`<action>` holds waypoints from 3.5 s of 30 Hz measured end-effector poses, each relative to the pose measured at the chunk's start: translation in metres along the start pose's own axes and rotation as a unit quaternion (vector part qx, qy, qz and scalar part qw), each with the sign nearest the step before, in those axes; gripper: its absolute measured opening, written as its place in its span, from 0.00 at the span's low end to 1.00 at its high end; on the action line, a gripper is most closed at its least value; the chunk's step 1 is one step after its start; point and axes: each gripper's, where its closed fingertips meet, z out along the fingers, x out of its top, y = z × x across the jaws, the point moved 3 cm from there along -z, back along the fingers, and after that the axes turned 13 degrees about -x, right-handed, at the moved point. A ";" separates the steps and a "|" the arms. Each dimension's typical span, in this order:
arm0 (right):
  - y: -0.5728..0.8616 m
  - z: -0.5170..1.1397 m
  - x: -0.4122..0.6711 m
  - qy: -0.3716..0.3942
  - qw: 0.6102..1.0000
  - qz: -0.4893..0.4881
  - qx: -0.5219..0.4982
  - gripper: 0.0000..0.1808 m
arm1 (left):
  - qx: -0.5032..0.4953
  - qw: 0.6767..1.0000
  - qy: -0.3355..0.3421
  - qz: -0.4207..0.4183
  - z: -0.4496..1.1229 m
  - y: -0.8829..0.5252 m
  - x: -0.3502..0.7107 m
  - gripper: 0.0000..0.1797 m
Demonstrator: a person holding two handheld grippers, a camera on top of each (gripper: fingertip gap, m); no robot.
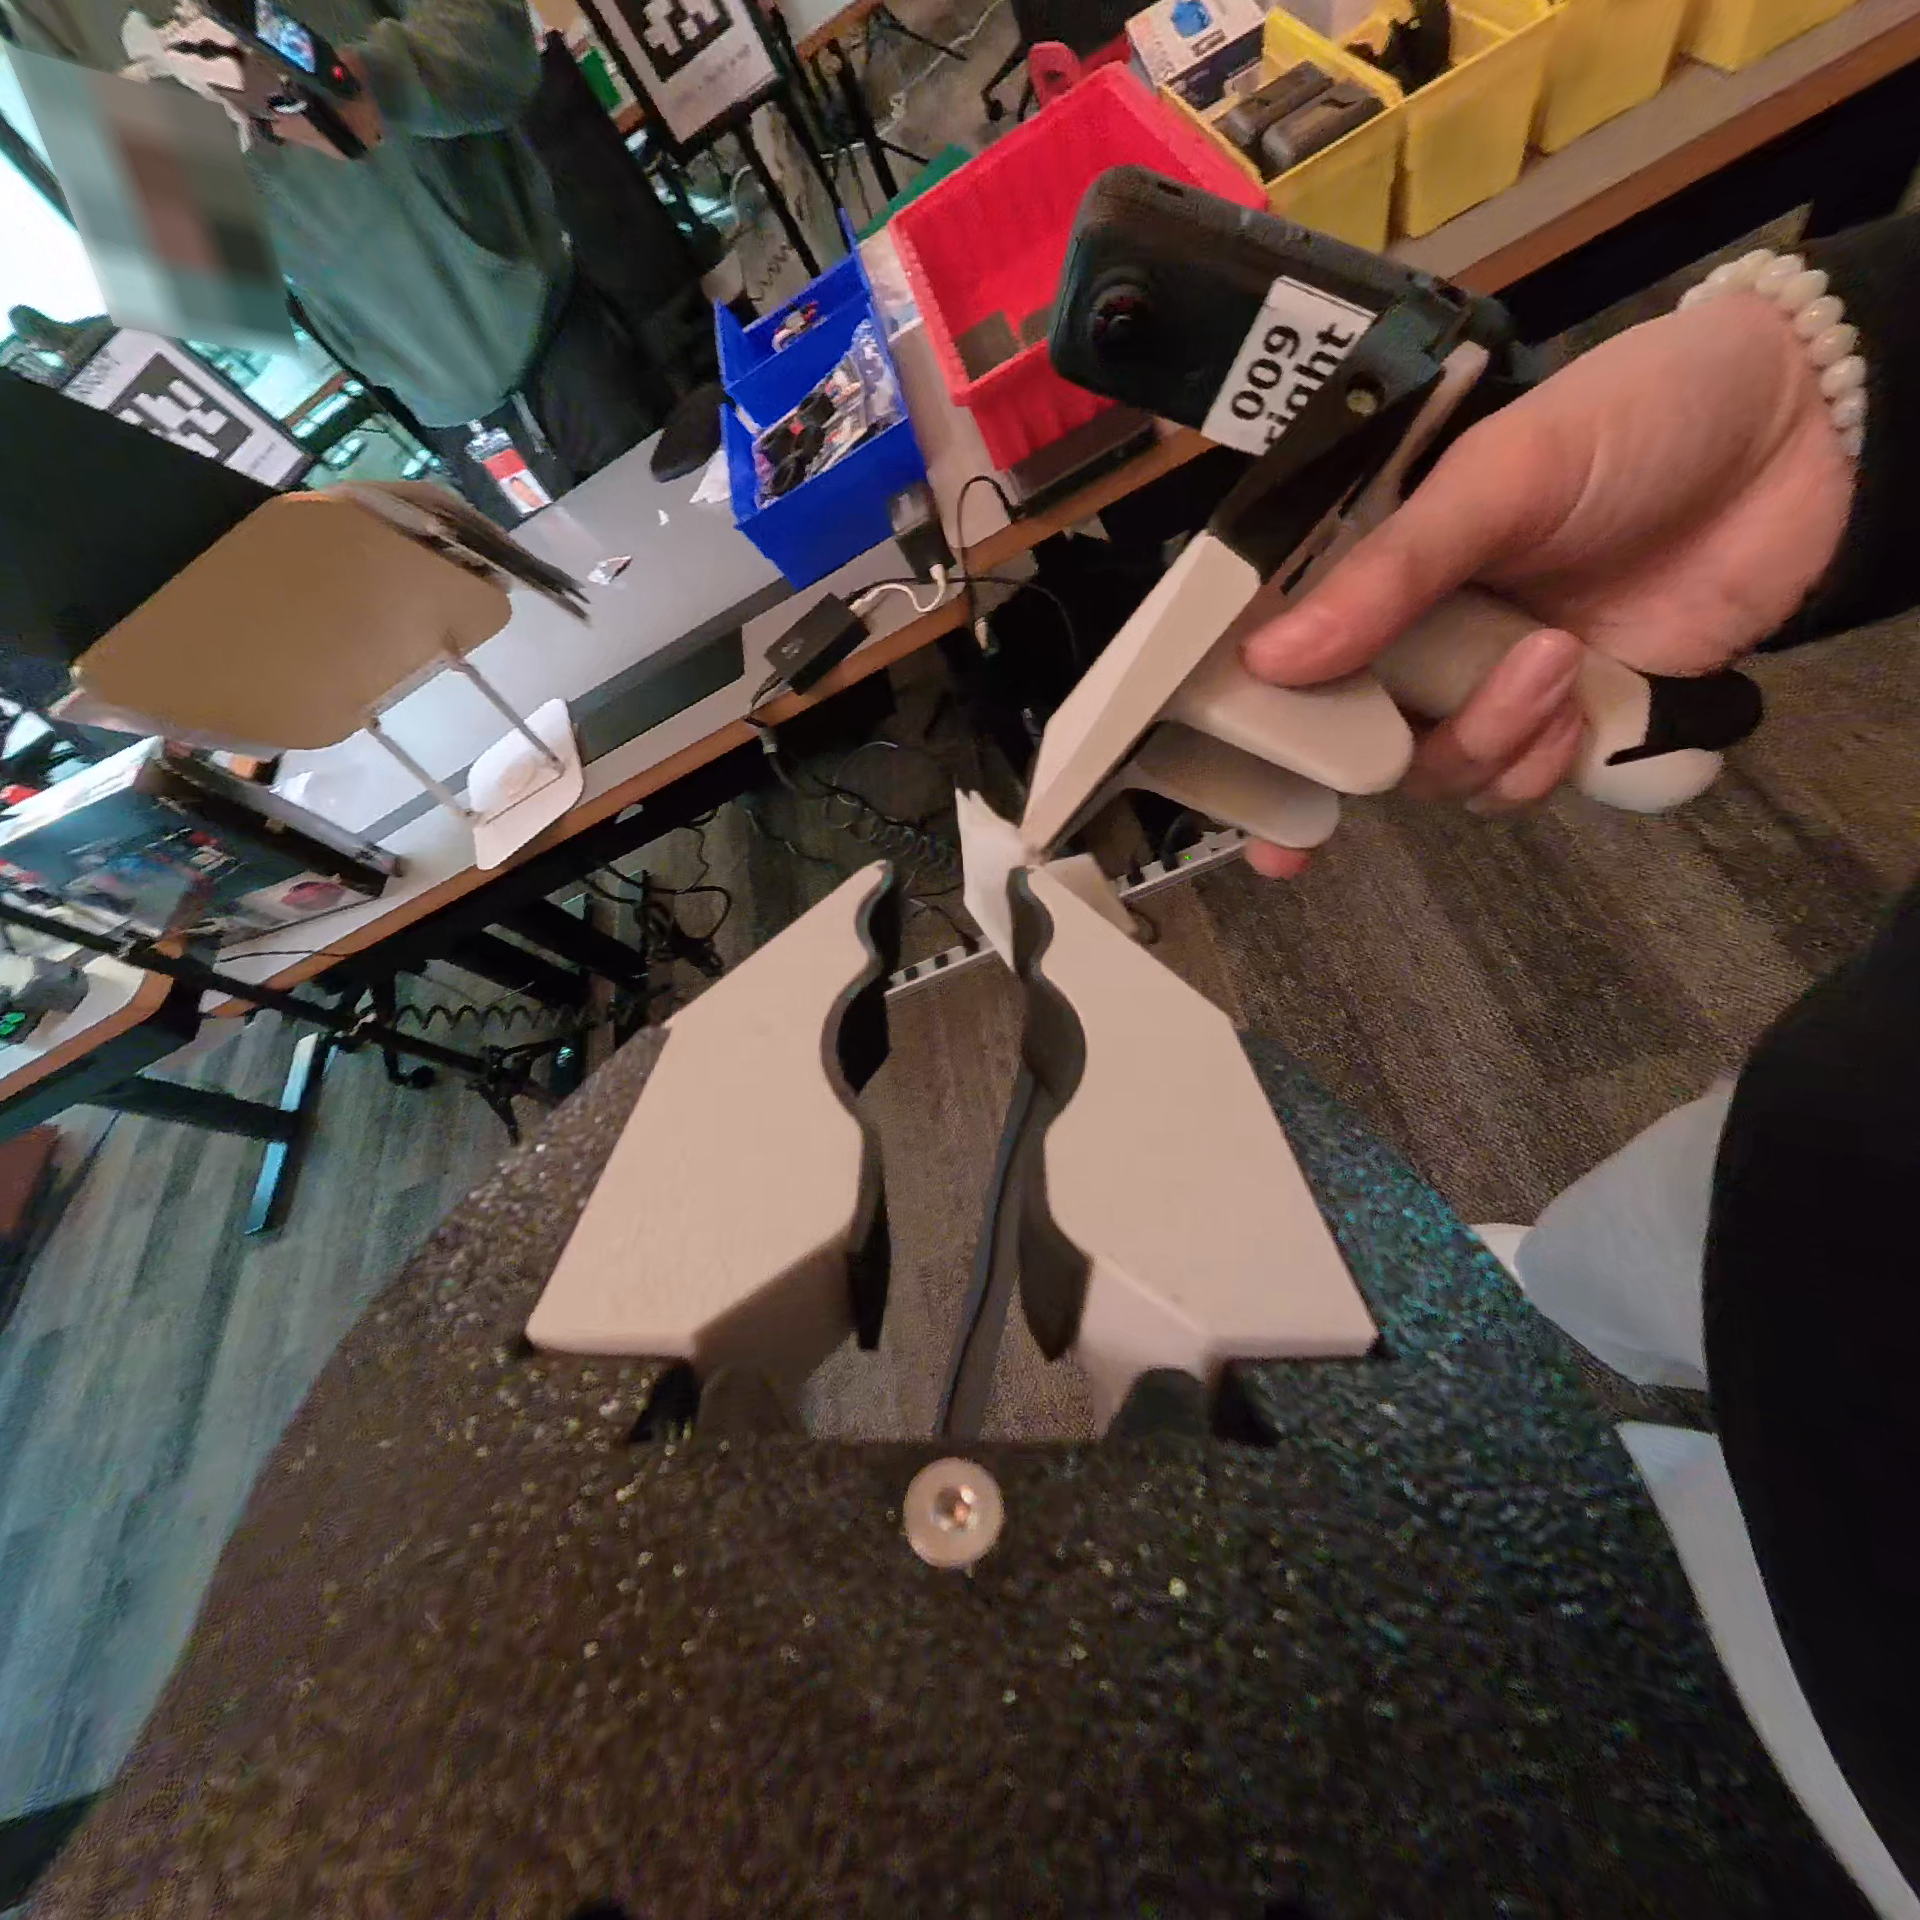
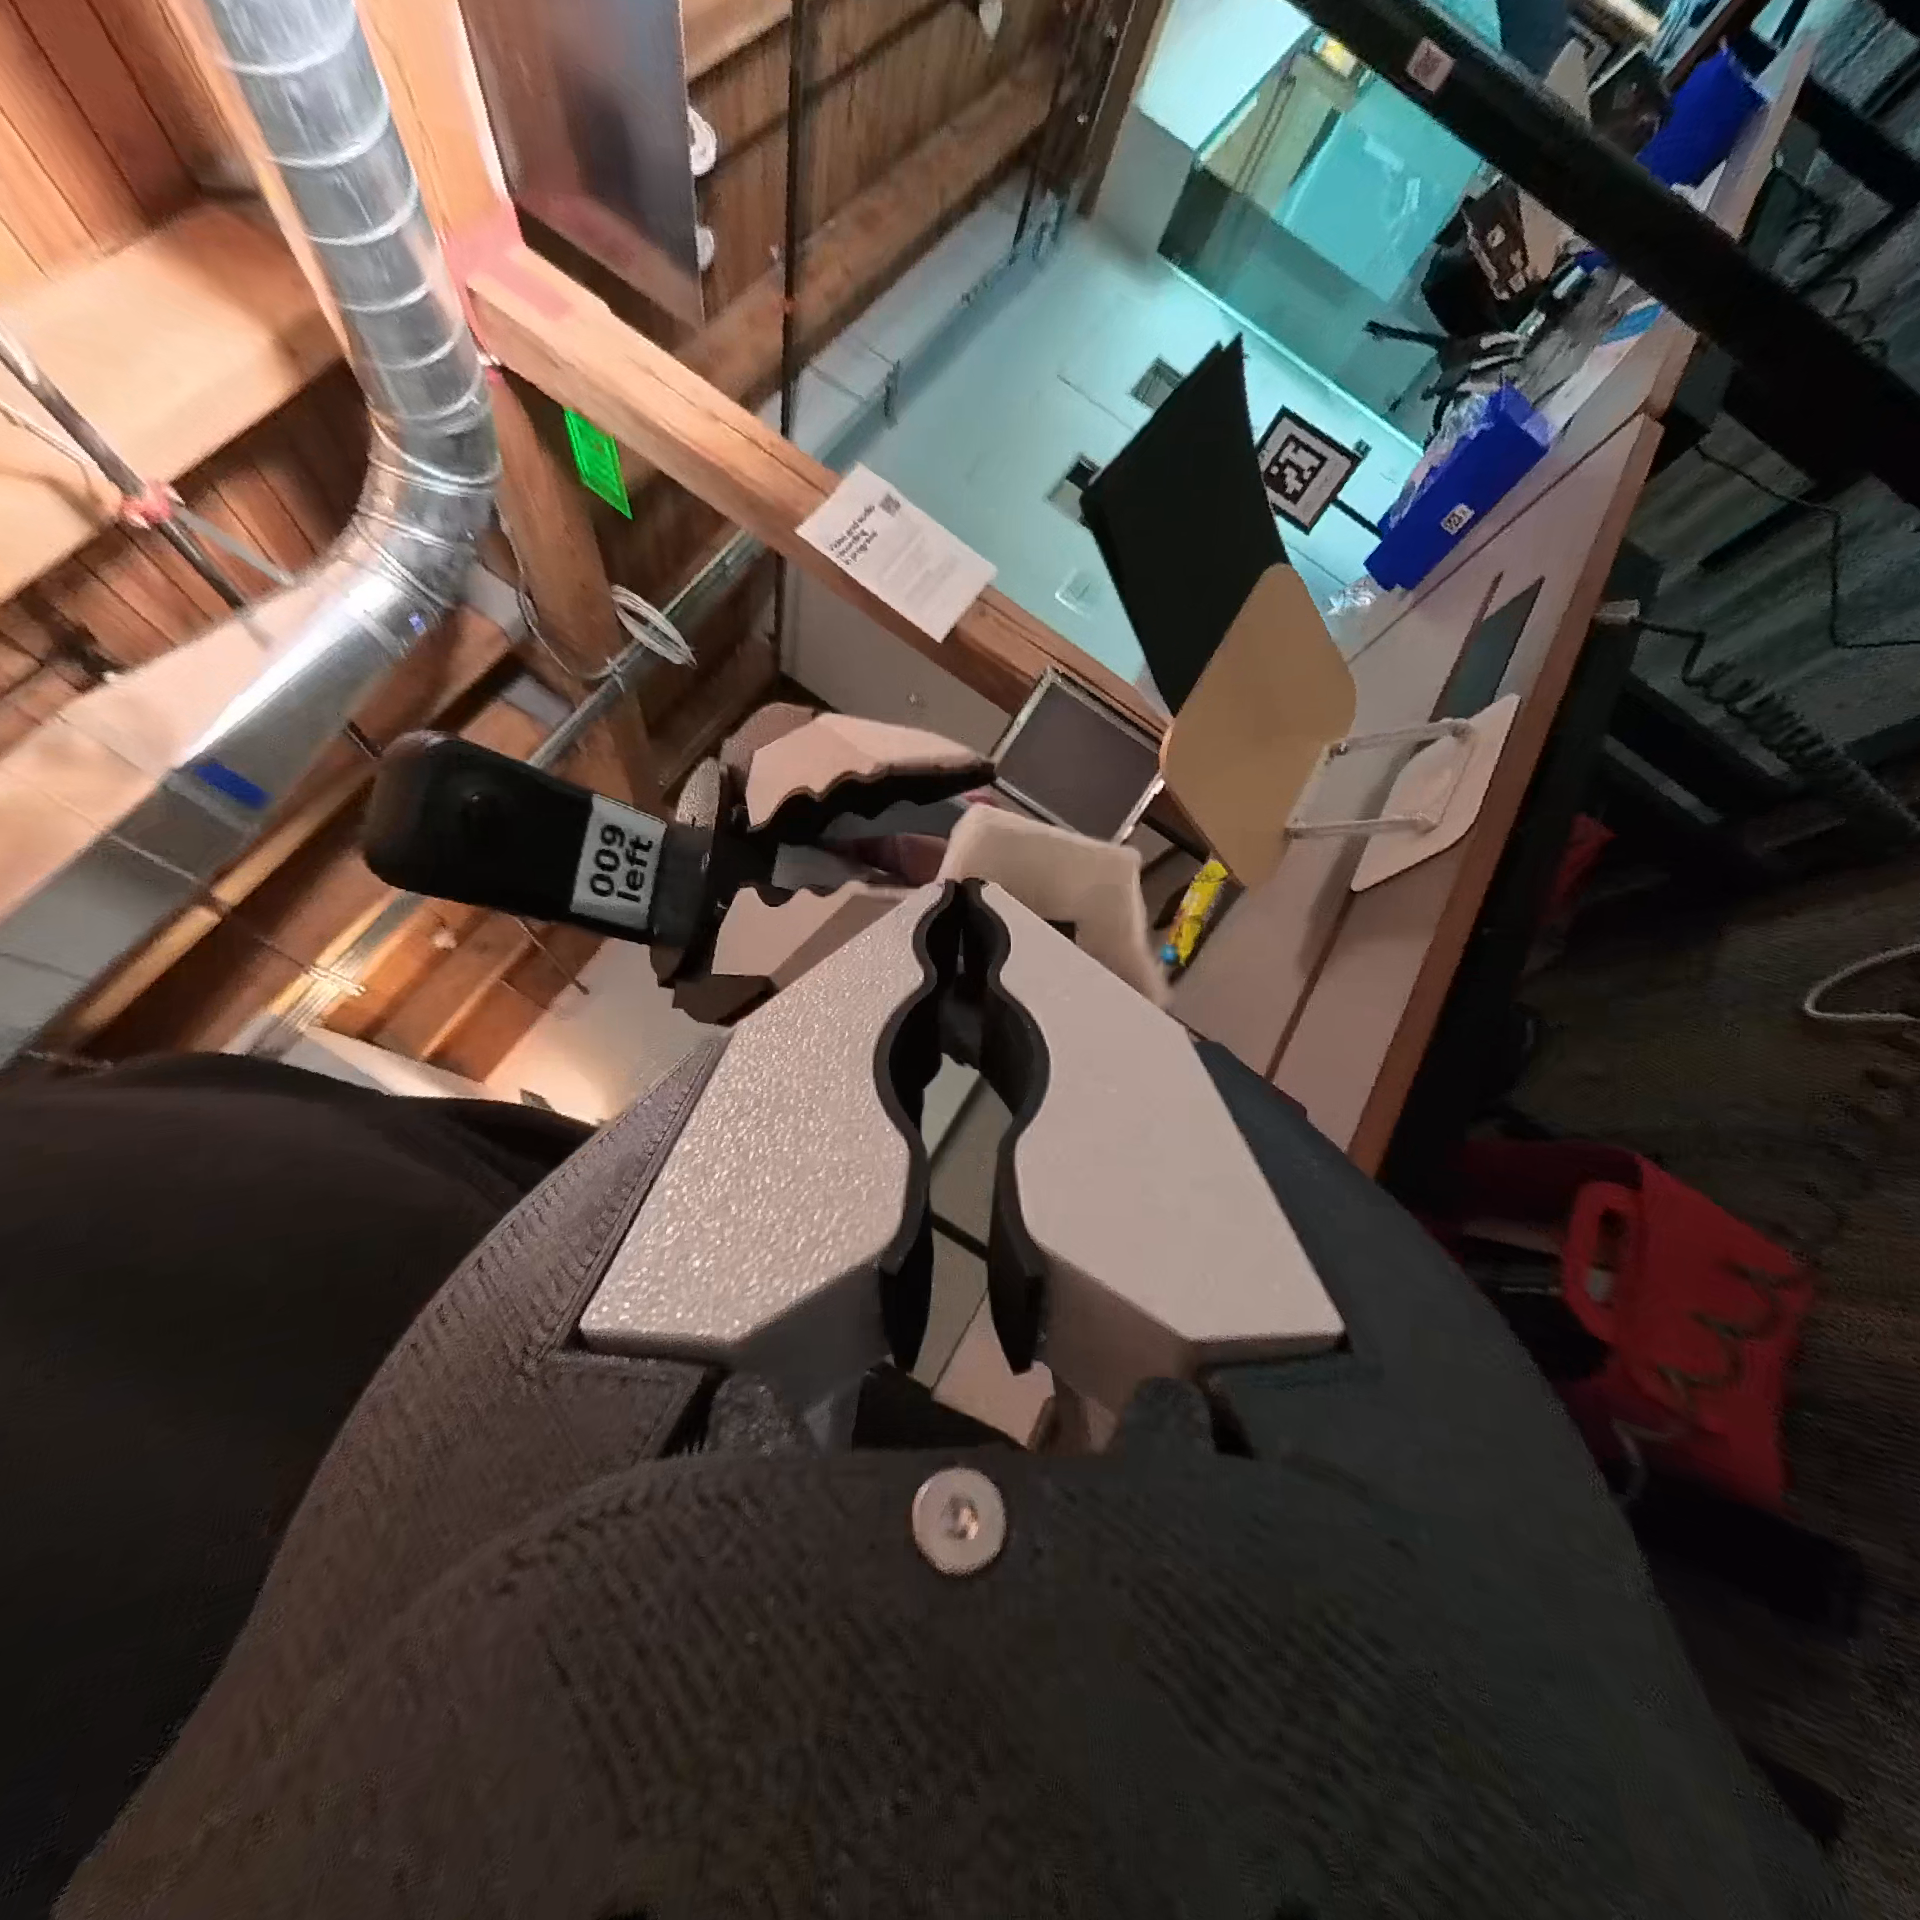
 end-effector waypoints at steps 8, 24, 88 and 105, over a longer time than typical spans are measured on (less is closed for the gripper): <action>0.000 -0.004 0.001 -0.004 1.000 -0.020 -0.010 0.00 | -0.059 0.998 0.017 -0.004 0.006 0.015 0.005 0.09; 0.005 -0.022 0.007 -0.092 0.966 -0.220 -0.100 0.00 | -0.075 0.996 0.033 -0.022 0.002 0.003 0.005 0.00; -0.021 -0.024 0.010 -0.094 0.816 -0.565 -0.079 0.43 | -0.183 0.980 -0.045 -0.056 0.018 0.011 0.013 0.00; -0.018 -0.019 0.018 -0.032 0.861 -0.492 -0.126 0.04 | -0.146 0.980 -0.022 -0.132 0.008 -0.007 0.011 0.00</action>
